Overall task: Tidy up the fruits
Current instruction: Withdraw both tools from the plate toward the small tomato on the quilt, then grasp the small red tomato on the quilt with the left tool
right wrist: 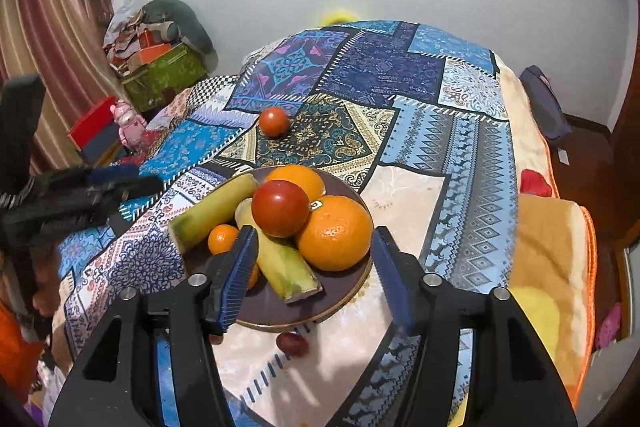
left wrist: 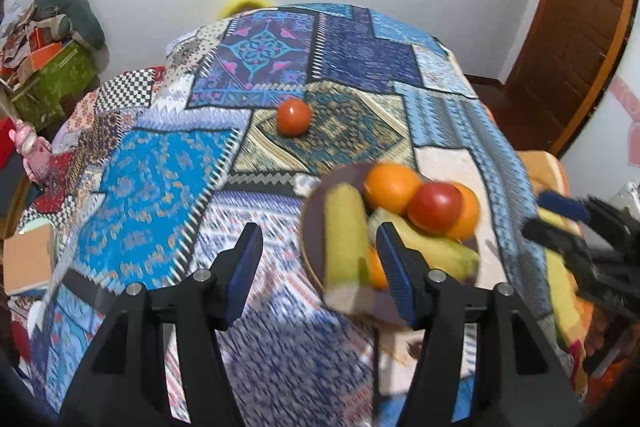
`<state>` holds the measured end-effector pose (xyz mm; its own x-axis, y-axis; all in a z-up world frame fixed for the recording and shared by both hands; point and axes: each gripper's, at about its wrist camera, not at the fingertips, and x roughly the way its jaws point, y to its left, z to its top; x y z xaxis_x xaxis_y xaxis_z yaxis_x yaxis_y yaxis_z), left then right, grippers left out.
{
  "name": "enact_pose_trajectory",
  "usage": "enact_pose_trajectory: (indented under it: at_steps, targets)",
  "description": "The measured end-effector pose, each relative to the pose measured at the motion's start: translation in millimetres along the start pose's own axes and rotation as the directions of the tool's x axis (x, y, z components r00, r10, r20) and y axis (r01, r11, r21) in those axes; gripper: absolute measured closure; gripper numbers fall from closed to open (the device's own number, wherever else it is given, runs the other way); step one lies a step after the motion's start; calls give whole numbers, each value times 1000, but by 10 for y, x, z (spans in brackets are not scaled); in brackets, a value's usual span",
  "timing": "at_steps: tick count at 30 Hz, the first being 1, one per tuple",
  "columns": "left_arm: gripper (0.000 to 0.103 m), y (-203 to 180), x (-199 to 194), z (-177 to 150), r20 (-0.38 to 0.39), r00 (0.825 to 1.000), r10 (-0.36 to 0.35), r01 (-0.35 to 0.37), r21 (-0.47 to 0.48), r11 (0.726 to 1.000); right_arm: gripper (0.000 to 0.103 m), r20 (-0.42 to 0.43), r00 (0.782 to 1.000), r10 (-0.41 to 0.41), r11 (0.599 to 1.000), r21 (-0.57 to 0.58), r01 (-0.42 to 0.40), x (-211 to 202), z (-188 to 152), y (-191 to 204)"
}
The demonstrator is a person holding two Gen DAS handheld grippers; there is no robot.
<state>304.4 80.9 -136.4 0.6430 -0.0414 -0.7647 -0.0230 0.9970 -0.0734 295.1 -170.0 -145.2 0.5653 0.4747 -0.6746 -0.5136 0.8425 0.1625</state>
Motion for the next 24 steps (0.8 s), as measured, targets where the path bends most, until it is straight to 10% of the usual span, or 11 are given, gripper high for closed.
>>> enact_pose_trajectory:
  at_steps: [24]
  targets:
    - [37,509,1868,935,-109,986,128,-125,31,992,46,15,1000,-21,997,76,20,172,-210,-561]
